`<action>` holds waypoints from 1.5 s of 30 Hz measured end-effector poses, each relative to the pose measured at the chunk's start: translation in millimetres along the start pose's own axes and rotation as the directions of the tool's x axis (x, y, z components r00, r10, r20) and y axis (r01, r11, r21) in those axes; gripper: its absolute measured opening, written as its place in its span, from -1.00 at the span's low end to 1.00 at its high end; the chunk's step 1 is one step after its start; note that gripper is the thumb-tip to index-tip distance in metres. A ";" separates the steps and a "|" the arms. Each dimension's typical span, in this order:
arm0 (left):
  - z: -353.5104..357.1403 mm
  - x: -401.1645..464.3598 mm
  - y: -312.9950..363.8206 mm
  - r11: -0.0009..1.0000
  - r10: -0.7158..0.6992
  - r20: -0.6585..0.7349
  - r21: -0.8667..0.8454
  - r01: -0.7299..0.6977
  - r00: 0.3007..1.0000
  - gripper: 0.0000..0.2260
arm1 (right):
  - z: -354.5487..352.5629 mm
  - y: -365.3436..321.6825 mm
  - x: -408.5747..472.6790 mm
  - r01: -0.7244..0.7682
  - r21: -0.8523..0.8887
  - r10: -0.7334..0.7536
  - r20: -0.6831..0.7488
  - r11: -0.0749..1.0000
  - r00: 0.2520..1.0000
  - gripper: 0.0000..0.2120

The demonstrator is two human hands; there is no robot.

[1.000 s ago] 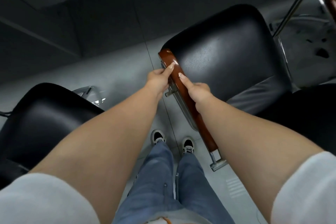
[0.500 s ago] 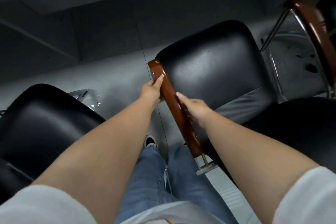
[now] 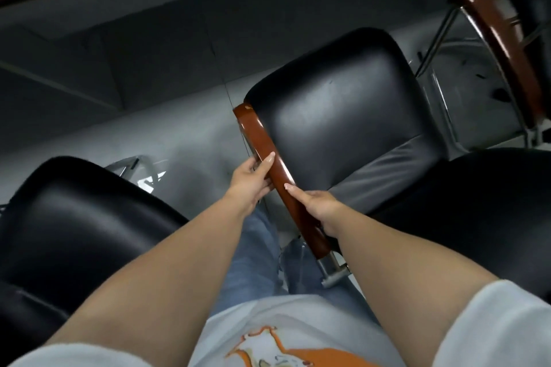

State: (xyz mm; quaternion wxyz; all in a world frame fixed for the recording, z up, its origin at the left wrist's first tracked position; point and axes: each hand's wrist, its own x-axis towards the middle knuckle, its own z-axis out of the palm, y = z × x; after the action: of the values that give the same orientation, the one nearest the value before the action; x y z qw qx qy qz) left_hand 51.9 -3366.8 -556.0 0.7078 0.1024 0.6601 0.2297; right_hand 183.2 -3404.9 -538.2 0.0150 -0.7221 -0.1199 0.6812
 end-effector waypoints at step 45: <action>-29.5 27.9 89.0 0.997 -0.023 -0.122 0.077 0.033 0.992 -0.60 | 63.4 -73.4 11.4 0.160 -0.059 -0.160 -0.002 0.985 0.987 -0.44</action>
State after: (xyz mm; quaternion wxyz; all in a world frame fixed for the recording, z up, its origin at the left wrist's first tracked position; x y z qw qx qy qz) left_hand 6.8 -3280.9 -544.0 0.6650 0.1067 0.7118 0.1993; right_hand 109.9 -3340.4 -540.4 0.0490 -0.7124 -0.1973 0.6717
